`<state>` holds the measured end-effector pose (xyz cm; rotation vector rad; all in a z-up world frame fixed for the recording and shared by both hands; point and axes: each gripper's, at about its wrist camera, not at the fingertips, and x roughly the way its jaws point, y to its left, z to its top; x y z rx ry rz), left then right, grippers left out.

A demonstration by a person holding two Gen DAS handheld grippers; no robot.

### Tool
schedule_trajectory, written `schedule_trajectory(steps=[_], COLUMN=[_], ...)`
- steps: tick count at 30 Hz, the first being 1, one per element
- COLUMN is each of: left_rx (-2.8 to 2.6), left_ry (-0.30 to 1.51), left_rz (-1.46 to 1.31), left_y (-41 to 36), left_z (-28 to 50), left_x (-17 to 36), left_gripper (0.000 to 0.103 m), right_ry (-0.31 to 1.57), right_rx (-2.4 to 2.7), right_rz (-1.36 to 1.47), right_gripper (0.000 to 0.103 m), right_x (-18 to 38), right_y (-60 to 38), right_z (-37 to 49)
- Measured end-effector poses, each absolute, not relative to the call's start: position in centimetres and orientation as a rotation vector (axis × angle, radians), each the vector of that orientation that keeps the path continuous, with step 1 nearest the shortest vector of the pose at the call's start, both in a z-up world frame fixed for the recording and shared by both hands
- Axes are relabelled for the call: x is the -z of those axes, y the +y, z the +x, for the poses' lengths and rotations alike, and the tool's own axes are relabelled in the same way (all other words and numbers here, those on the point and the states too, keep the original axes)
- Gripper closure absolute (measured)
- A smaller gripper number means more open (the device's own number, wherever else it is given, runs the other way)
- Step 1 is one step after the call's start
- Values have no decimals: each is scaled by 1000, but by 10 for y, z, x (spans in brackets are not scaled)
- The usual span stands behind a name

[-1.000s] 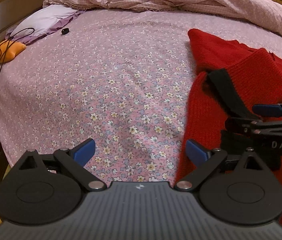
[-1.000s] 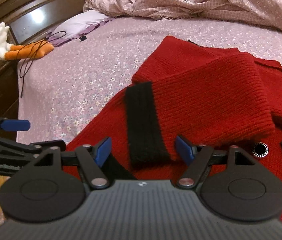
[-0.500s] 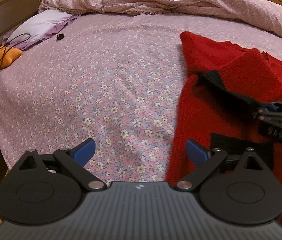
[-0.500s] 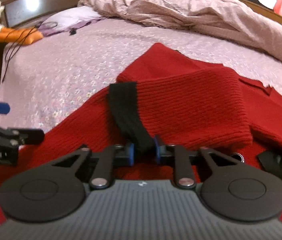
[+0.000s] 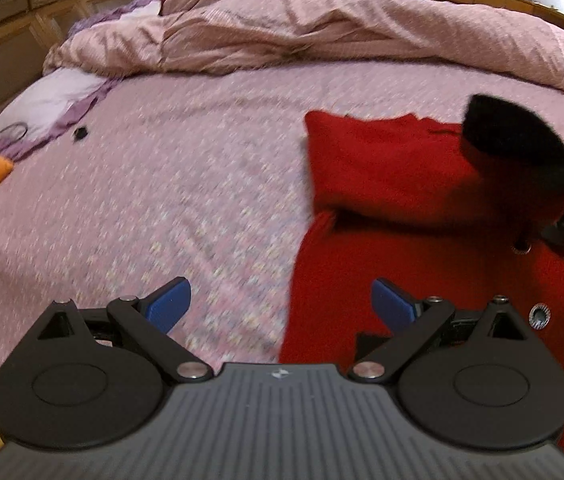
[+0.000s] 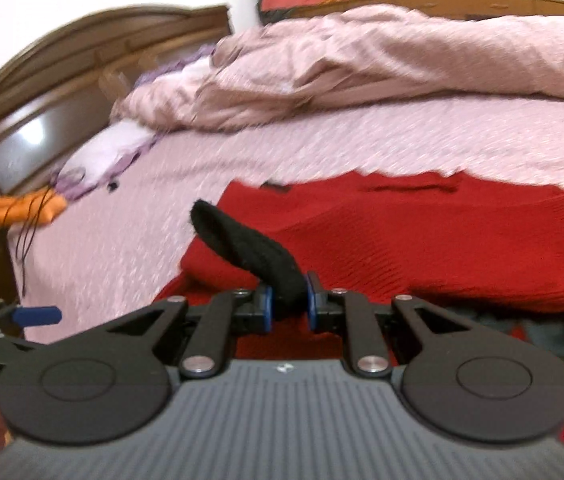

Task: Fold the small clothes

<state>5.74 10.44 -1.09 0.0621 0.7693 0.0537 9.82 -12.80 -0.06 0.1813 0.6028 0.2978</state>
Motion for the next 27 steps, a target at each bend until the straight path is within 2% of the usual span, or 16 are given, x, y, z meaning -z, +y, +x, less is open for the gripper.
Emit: schedule_trajectory(steps=[11,15,17,21,23,25,27], left_rx=[28,37,39,49,54,63,70], left_ry=[757,766,770,773,776,776,772], left_rz=[79,84,90,108,118,126,128], left_y=[70,61,56,48,44,42,39], left_z=[93,112,120,136,144,150,157], left_x=[9,12,13,16,17,17,18], left_gripper=[4,4,4,4,4,4,4], right_ry=[563,578,597,613,608,585,557], right_rx=[-64,3,51,68,49,39,32], right_rz=[375,406,410,410,408,387,366], right_gripper=[83,79,73,75,70,51,38], right_x=[15,31,39,48,45,39,33], right_y=[-219,-244,-255,-273,-277,-278,-282], right_z=[100,103,105,104,102,100,101])
